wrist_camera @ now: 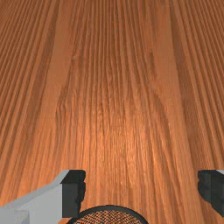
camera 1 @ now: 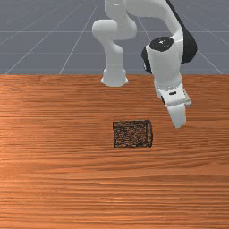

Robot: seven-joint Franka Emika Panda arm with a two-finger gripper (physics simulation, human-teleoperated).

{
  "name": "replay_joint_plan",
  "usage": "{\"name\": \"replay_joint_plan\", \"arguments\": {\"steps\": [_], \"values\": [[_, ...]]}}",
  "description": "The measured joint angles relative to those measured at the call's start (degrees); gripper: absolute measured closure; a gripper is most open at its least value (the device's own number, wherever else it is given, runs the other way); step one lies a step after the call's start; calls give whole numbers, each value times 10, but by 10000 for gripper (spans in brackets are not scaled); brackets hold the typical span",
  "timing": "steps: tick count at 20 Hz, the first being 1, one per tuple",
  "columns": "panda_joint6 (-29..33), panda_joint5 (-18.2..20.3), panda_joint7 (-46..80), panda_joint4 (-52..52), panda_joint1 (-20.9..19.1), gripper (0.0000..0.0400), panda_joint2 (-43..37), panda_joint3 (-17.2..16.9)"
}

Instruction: Rotate the holder till the hole upward

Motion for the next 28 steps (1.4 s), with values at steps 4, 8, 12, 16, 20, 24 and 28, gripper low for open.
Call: {"name": "replay_joint_plan", "arguments": {"steps": [4,8,12,16,20,24,28], "values": [[-44,-140,184,53,114,3,15,-75],[-133,-128,164,139,114,0,73,-61],[-47,-176,198,87,142,0,78,-92],[-167,-252,252,196,195,0,136,-146],[-79,-207,224,139,167,0,114,-114],[-125,-263,276,208,215,0,180,-154],[-219,-300,297,323,248,0,246,-185]]}}
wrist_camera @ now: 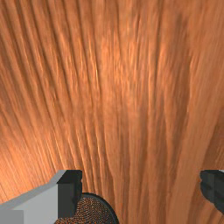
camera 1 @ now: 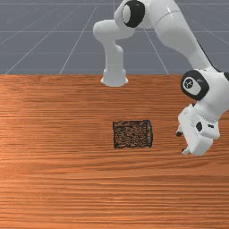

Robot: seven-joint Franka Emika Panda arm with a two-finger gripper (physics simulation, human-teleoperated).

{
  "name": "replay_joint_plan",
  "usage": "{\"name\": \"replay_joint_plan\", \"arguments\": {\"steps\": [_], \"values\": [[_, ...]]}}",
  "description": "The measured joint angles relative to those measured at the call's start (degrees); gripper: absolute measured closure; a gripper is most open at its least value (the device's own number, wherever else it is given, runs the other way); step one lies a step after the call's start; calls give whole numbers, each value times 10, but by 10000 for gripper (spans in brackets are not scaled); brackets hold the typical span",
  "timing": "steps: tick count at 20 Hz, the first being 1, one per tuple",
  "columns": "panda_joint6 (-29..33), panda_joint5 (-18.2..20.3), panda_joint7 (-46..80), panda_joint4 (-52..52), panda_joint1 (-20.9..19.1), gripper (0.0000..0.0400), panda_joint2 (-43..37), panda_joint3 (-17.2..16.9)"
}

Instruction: Rotate the holder till the hole upward

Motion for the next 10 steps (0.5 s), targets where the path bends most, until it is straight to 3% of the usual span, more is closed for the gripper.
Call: {"name": "replay_joint_plan", "arguments": {"steps": [4,10], "values": [[-66,-29,17,57,28,0,32,-23],[-119,-48,23,97,48,0,48,-39]]}}
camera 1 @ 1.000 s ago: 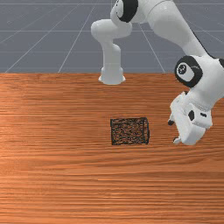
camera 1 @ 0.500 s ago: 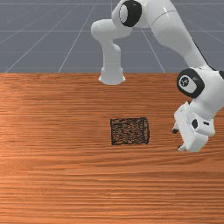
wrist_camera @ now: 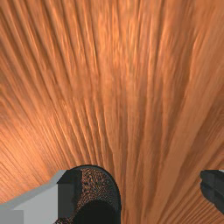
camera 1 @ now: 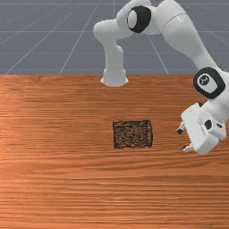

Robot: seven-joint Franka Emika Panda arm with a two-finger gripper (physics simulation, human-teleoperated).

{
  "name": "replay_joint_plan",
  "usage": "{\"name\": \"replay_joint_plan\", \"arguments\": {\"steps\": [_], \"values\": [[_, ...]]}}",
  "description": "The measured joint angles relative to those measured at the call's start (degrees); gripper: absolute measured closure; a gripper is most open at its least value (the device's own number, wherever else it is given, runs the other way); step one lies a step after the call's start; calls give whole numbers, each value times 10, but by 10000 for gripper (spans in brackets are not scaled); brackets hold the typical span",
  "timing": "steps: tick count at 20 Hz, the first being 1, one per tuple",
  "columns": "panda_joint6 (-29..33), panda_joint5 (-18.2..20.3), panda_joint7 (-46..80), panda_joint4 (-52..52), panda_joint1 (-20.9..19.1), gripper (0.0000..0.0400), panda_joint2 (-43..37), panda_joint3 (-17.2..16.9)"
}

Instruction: Rotate the holder till the hole upward

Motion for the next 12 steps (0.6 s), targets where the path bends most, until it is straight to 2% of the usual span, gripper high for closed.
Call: {"name": "replay_joint_plan", "arguments": {"steps": [1,3,4,9,12], "values": [[-76,-27,-1,87,17,0,49,-26],[-61,-28,2,57,16,0,34,-25],[-86,-40,-2,86,20,0,53,-37],[-11,-42,3,-37,7,0,-12,-33],[4,-48,2,-63,3,0,-25,-37]]}}
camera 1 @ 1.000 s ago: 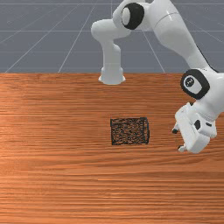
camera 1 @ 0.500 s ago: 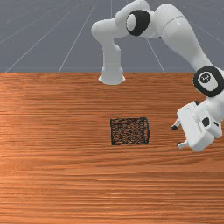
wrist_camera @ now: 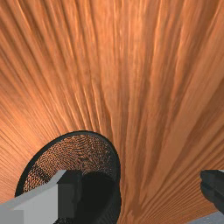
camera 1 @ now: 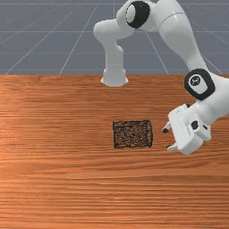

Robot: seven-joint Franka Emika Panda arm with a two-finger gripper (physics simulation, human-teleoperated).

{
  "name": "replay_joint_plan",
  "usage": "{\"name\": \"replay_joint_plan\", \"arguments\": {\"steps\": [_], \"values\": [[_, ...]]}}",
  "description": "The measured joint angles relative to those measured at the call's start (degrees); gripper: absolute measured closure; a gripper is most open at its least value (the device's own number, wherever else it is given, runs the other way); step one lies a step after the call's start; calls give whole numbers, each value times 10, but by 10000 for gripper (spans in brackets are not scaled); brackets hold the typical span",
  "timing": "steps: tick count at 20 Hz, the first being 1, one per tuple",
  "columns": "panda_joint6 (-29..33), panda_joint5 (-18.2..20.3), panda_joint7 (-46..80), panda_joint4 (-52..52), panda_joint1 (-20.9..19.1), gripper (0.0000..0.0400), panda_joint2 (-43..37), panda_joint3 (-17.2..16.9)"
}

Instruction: Rotate the holder till the hole upward

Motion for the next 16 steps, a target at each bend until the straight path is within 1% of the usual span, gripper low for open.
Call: {"name": "replay_joint_plan", "arguments": {"steps": [2,3,4,6,9,10,14,15,16], "values": [[7,-2,-1,-12,-3,0,-6,-2],[-9,17,-36,4,-19,0,-1,12],[14,-5,-4,-24,-7,0,-12,-4],[14,-11,-4,-31,-7,0,-14,-9],[31,-14,-7,-54,-13,0,-26,-12],[30,0,-30,-54,-26,0,-28,-1],[38,-3,-46,-72,-37,0,-38,-4],[42,-4,-49,-78,-41,156,-41,-5],[48,-6,-51,-85,-43,249,-47,-7]]}}
